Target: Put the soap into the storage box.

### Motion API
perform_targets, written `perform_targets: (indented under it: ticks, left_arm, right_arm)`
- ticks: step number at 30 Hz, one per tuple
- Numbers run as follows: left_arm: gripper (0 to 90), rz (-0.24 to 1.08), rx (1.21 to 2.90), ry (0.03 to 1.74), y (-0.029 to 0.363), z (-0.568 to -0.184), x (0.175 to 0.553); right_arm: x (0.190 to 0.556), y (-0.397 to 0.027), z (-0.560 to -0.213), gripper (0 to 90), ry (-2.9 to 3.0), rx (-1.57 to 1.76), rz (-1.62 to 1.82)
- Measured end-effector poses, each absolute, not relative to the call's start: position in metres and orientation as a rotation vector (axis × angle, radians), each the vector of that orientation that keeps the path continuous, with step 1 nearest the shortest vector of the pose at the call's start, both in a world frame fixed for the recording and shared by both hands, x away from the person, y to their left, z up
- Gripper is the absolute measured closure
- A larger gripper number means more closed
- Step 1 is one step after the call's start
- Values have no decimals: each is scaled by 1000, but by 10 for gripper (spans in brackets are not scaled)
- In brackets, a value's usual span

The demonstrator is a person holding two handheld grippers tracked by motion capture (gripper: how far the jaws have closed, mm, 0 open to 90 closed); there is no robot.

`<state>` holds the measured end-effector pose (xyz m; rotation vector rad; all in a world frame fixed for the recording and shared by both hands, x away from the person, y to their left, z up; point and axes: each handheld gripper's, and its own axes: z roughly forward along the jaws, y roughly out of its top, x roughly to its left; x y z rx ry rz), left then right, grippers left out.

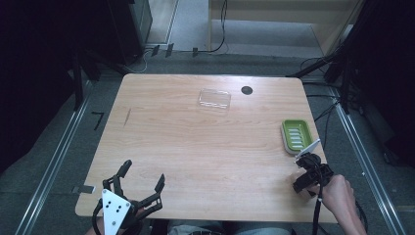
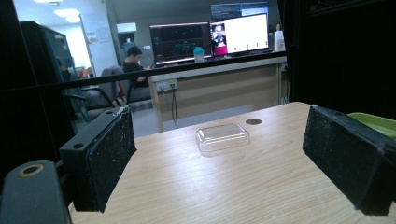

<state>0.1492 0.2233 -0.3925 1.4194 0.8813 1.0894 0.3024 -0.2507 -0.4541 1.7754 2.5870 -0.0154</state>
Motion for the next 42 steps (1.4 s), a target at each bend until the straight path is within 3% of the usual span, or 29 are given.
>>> perform_targets:
  ticks: [42]
  left_arm:
    - [99, 1089, 1419, 881, 223, -393, 149]
  right_arm:
    - [324, -251, -429, 335, 2573, 1716, 21]
